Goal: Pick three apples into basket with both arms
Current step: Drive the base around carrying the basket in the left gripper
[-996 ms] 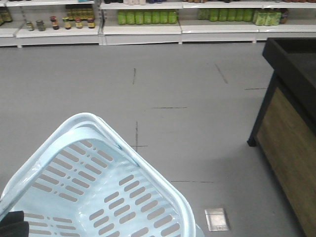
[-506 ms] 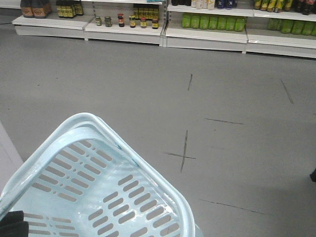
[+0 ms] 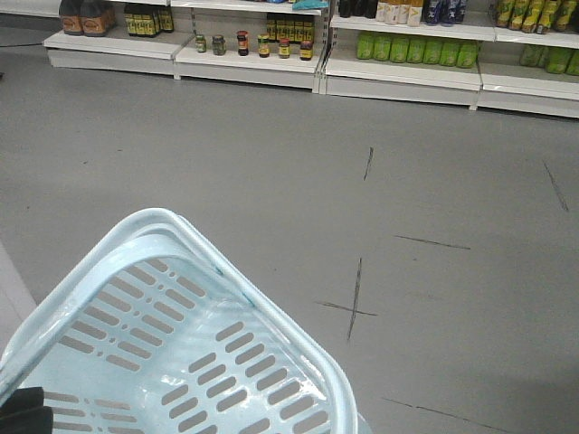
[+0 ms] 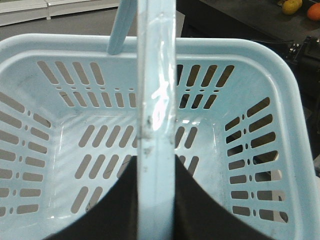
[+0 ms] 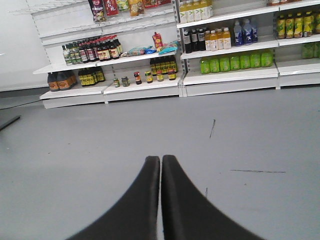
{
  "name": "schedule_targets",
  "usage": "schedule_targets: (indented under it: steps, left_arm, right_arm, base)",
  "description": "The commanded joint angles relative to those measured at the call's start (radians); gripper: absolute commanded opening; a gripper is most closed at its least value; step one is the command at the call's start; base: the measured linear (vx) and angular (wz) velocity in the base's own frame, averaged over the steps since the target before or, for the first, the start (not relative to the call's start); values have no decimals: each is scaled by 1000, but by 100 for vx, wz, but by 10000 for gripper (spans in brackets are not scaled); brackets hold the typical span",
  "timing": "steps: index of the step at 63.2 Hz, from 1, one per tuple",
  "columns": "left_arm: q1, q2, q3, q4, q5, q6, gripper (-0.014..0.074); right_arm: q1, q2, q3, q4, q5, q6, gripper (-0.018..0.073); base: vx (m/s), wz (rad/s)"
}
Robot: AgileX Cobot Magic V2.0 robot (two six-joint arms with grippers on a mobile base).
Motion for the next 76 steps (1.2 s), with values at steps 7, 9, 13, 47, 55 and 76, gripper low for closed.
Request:
schedule_targets:
  steps: [7,9,13,47,55,76]
  left_arm:
    - [-5,6,-29,-65,-64,-6,-8]
    - [-5,6,-29,-65,-64,-6,-8]
    - [-5,6,-29,-65,-64,-6,-8]
    - [-5,6,-29,-65,-64,-6,-8]
    - [-5,6,-29,-65,-64,-6,-8]
    - [-5,6,-29,-65,-64,-6,-8]
  right_arm:
    - [1,-13,14,-10,-72,-4,-4]
    - [1,-13,14,-10,-72,-4,-4]
    - [1,-13,14,-10,-72,-4,-4]
    - [1,-13,14,-10,-72,-4,-4]
    - [1,-13,14,-10,-72,-4,-4]
    - [1,-13,14,-10,-69,-4,-4]
  base:
    - [22,-10]
    - [23,-13]
    - [23,-15]
    - [26,-15]
    - [27,-12]
    - [27,-12]
